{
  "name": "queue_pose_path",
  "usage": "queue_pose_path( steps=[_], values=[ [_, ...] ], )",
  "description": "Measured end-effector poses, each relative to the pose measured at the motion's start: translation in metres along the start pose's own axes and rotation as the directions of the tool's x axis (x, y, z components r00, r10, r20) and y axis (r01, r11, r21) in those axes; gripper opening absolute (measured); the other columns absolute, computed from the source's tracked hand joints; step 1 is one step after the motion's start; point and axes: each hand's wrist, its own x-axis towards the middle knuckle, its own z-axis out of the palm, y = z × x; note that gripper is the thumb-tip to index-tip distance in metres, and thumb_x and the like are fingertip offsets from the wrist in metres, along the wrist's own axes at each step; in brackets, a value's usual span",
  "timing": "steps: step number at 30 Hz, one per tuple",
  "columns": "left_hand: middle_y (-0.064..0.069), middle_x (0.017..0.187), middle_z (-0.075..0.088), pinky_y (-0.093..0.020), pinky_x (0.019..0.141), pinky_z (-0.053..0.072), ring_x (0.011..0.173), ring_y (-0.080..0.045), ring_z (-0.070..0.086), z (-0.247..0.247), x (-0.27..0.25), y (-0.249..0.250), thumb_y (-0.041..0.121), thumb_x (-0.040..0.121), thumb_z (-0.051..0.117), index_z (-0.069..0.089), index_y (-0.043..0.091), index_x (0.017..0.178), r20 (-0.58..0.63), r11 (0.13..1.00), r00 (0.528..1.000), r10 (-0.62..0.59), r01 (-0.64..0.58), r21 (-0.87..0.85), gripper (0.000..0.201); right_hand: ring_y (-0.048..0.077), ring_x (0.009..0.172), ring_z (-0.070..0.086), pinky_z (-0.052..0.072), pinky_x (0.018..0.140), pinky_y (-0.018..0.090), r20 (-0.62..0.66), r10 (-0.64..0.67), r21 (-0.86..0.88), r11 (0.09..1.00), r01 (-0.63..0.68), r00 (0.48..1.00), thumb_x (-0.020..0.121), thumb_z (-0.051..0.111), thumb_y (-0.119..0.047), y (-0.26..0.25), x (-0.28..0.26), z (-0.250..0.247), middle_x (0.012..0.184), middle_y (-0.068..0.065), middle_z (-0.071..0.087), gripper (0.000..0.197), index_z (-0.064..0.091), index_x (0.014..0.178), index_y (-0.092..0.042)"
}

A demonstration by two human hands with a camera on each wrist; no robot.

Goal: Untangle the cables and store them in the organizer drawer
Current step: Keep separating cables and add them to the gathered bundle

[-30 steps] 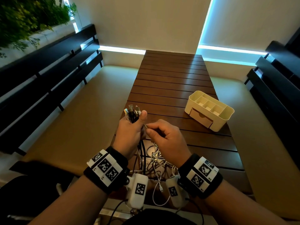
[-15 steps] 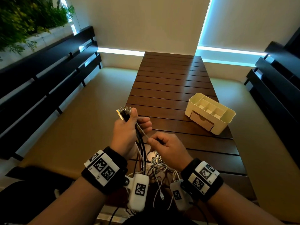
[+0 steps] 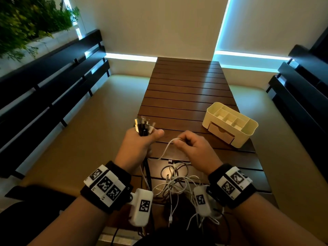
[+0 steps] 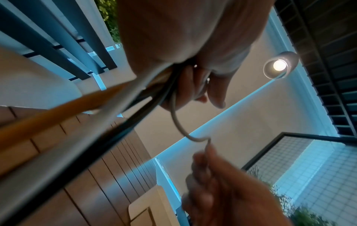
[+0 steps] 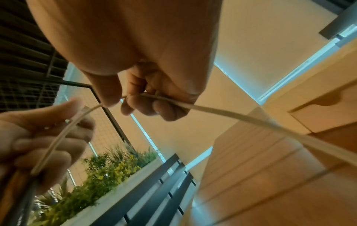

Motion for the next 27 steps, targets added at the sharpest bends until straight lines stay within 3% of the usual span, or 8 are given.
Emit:
queue_pose_path(
  steps=[2, 4, 8, 11, 15, 20, 24, 27],
  values=[
    [0.005, 0.052, 0.039, -0.025, 0.044, 0.03, 0.045, -0.012, 0.031, 0.007, -0.005, 0.0, 0.019, 0.089, 0.071, 0.066, 0.009, 0.082, 0.062, 0.995, 0.998, 0.022, -0.028, 0.1, 0.014, 0.005, 0.061, 0.049, 0.042, 0.059, 0.015, 0.02, -0.055, -0.05, 0.997, 0.056, 0.998, 0.095, 0.063, -0.029, -0.011, 0.004, -0.002, 0.071, -0.005, 0.057, 0.014, 0.065, 0.088, -0.018],
    [0.009, 0.05, 0.045, -0.023, 0.044, 0.033, 0.044, -0.009, 0.037, 0.01, -0.006, 0.001, 0.022, 0.089, 0.071, 0.069, 0.004, 0.087, 0.133, 0.98, 0.99, 0.039, -0.064, 0.191, 0.018, 0.012, 0.064, 0.052, 0.043, 0.059, 0.017, 0.037, -0.086, -0.074, 0.993, 0.089, 0.996, 0.094, 0.064, -0.03, -0.017, 0.004, -0.001, 0.073, -0.002, 0.06, 0.013, 0.066, 0.089, -0.019],
    [0.01, 0.046, 0.047, -0.021, 0.049, 0.034, 0.044, -0.003, 0.039, 0.005, -0.005, 0.007, 0.021, 0.092, 0.068, 0.062, 0.008, 0.071, 0.175, 0.94, 0.984, 0.026, -0.083, 0.331, 0.026, 0.013, 0.07, 0.058, 0.046, 0.062, 0.017, 0.009, -0.099, -0.055, 0.994, 0.1, 0.995, 0.091, 0.068, -0.029, -0.017, 0.002, -0.002, 0.077, -0.002, 0.066, 0.01, 0.069, 0.09, -0.019],
    [0.013, 0.046, 0.049, -0.021, 0.05, 0.034, 0.042, 0.0, 0.04, 0.002, -0.008, 0.008, 0.018, 0.092, 0.067, 0.061, 0.016, 0.07, 0.115, 0.938, 0.993, 0.04, -0.077, 0.338, 0.023, 0.01, 0.063, 0.053, 0.045, 0.061, 0.02, 0.005, -0.051, -0.016, 0.999, 0.051, 0.999, 0.093, 0.066, -0.028, -0.011, 0.0, -0.002, 0.073, -0.004, 0.062, 0.007, 0.067, 0.087, -0.026],
    [0.004, 0.051, 0.037, -0.027, 0.048, 0.028, 0.041, -0.013, 0.03, -0.017, -0.003, 0.002, 0.014, 0.092, 0.067, 0.058, 0.014, 0.072, -0.102, 0.996, 0.995, -0.003, 0.012, 0.091, 0.022, 0.01, 0.057, 0.049, 0.047, 0.058, 0.03, -0.045, 0.098, 0.078, 0.993, -0.094, 0.994, 0.095, 0.063, -0.028, 0.005, -0.002, -0.012, 0.066, -0.005, 0.055, 0.011, 0.065, 0.086, -0.024],
    [0.002, 0.051, 0.036, -0.03, 0.05, 0.027, 0.043, -0.015, 0.028, -0.028, -0.004, -0.002, 0.014, 0.093, 0.067, 0.057, 0.016, 0.068, -0.107, 0.991, 0.994, -0.018, 0.031, 0.128, 0.027, 0.008, 0.061, 0.052, 0.048, 0.059, 0.026, -0.17, 0.138, 0.092, 0.988, -0.124, 0.976, 0.095, 0.062, -0.029, 0.01, 0.005, -0.019, 0.071, -0.005, 0.058, 0.009, 0.067, 0.09, -0.022],
    [0.013, 0.046, 0.049, -0.029, 0.055, 0.035, 0.041, -0.001, 0.04, -0.02, -0.005, 0.002, 0.02, 0.091, 0.069, 0.066, 0.008, 0.079, -0.003, 0.898, 0.997, -0.083, 0.075, 0.434, 0.017, -0.002, 0.076, 0.059, 0.047, 0.068, 0.012, -0.354, 0.038, 0.064, 0.998, -0.016, 0.934, 0.093, 0.066, -0.024, 0.0, 0.024, -0.03, 0.085, -0.009, 0.066, 0.005, 0.069, 0.091, -0.027],
    [0.012, 0.051, 0.051, -0.028, 0.056, 0.035, 0.042, 0.002, 0.042, -0.017, -0.001, 0.002, 0.021, 0.09, 0.071, 0.067, 0.01, 0.08, -0.028, 0.868, 0.999, -0.047, 0.055, 0.493, 0.015, 0.0, 0.081, 0.059, 0.046, 0.068, 0.009, -0.315, -0.093, -0.091, 0.994, 0.067, 0.945, 0.092, 0.068, -0.022, -0.008, 0.03, -0.038, 0.086, -0.007, 0.066, 0.003, 0.071, 0.093, -0.021]
  ],
)
